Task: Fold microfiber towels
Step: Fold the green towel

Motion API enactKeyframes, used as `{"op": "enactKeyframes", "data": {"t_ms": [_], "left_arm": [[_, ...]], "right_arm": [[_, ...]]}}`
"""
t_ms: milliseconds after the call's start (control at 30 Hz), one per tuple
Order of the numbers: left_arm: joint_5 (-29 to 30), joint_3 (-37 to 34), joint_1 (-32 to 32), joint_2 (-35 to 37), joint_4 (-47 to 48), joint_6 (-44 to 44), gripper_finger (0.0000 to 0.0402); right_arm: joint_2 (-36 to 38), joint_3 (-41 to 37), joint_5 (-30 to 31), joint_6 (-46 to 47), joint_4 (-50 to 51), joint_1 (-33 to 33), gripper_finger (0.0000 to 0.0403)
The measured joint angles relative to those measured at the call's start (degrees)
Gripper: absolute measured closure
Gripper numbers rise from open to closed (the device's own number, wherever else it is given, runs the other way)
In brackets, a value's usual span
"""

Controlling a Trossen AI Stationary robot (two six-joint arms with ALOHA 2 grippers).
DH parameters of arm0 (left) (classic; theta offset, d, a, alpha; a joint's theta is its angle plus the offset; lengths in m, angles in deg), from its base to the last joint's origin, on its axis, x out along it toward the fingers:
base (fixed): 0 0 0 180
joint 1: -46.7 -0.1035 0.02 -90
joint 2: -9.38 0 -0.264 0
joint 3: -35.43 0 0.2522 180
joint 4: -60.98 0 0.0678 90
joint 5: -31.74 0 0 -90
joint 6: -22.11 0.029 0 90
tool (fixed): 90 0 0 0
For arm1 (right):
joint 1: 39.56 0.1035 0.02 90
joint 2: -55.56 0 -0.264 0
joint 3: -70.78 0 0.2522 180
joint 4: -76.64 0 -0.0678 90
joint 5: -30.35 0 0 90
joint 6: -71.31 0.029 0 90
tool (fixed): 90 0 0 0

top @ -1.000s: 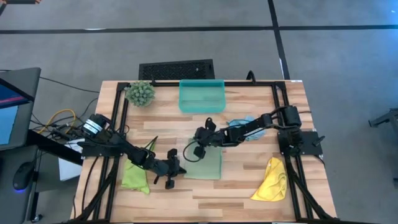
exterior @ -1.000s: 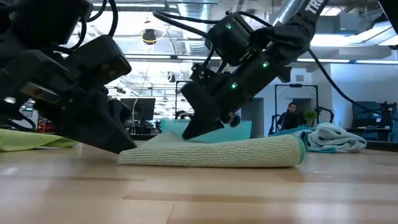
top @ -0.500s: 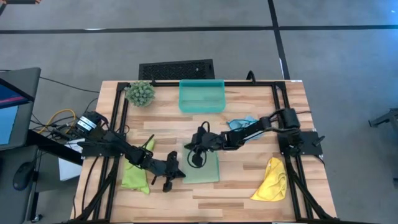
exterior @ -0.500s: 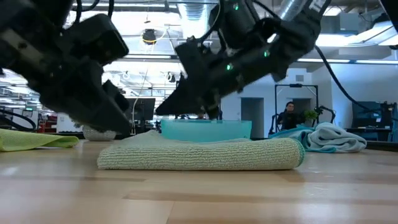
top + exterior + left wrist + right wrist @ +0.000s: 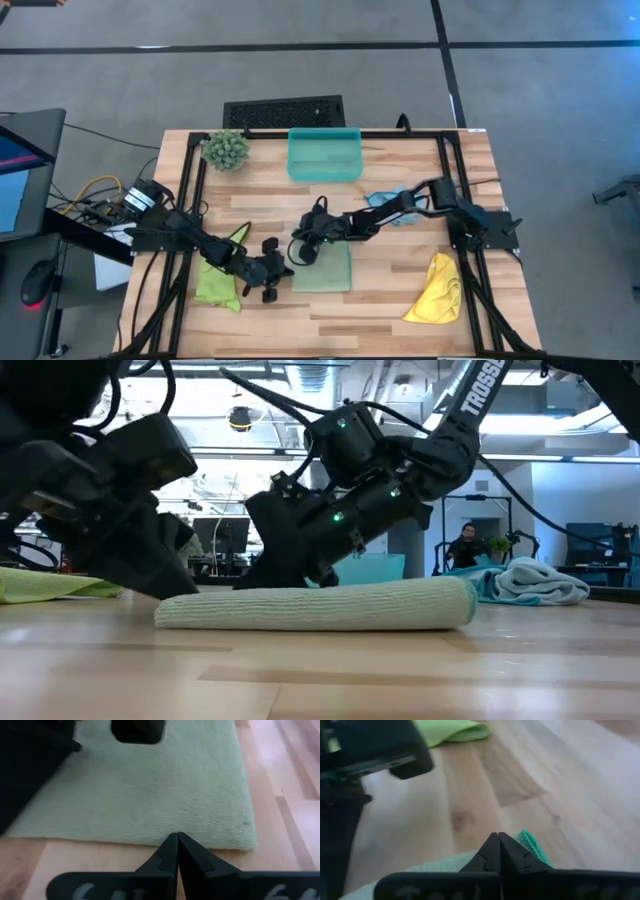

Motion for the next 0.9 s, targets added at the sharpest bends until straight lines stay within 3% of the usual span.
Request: {"op": "enactKeyframes", "data": {"t_ms": [233, 500, 700, 900], "left_arm": [[0.0, 0.0, 1.5, -0.5, -3.1, 0.2, 0.0401], [0.0, 0.1, 2.1, -0.5, -9.3, 2.8, 0.0401], [0.5, 0.1, 2.1, -0.5, -8.3, 3.4, 0.0401], [0.6, 0.0, 2.1, -0.5, -6.7, 3.4, 0.0401]], "right_arm": [[4.9, 0.0, 3.6, -1.8, 0.7, 1.5, 0.0385], [2.2, -0.2, 3.1, -0.4, 2.6, 1.8, 0.0388], [1.8, -0.1, 5.0, 0.4, 3.1, 1.2, 0.0387], [9.3, -0.1, 7.5, -1.8, 11.2, 3.3, 0.039]]}}
